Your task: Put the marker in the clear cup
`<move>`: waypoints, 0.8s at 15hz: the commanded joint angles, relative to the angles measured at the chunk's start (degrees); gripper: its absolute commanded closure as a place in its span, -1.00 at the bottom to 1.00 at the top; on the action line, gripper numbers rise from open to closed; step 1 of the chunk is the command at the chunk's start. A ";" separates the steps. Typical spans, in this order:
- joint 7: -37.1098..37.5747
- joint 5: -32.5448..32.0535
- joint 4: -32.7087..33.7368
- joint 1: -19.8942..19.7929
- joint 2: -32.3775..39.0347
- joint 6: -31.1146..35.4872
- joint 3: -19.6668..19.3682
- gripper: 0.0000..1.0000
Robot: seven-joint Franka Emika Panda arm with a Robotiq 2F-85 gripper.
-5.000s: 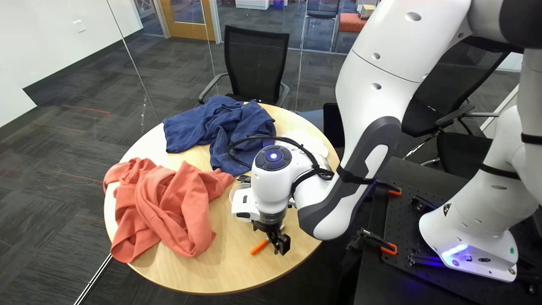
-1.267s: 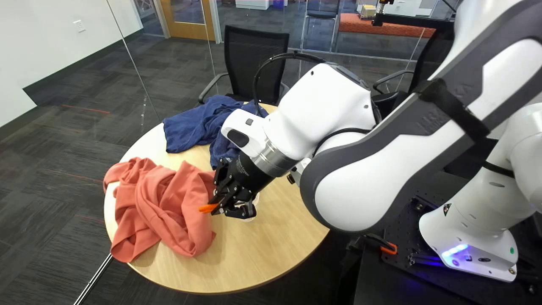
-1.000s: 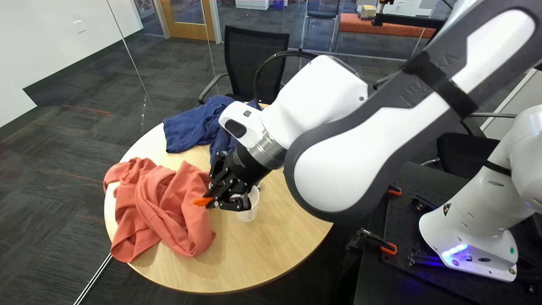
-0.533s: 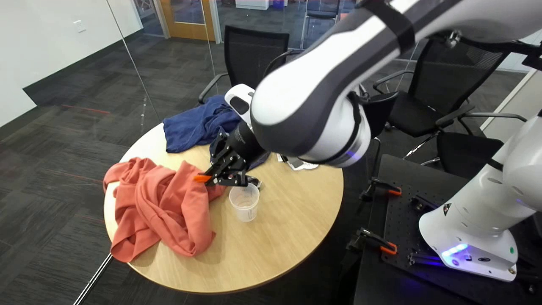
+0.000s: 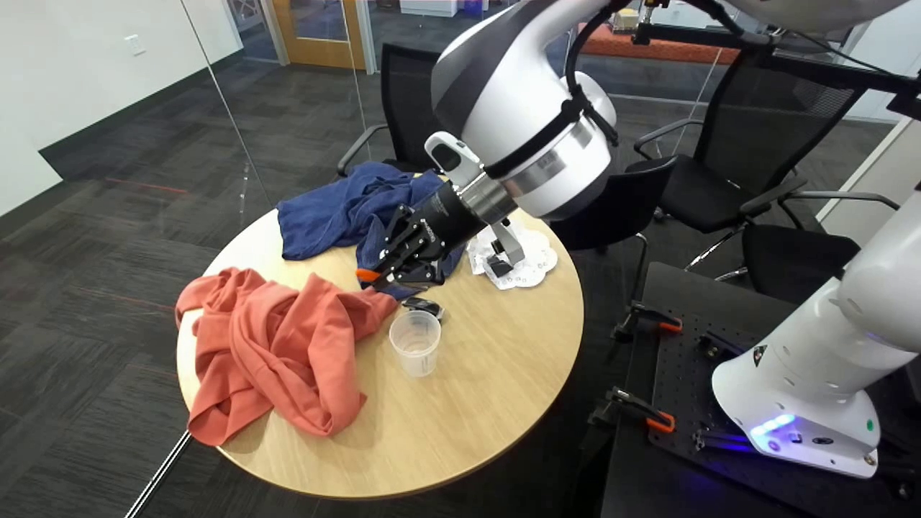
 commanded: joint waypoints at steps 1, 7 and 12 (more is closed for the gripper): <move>-13.46 10.48 -4.40 -2.49 -2.48 -9.03 -2.37 0.91; -16.77 12.22 -9.71 -2.92 -3.84 -20.05 -7.15 0.91; -15.57 12.37 -9.75 14.89 -4.07 -23.81 -26.37 0.91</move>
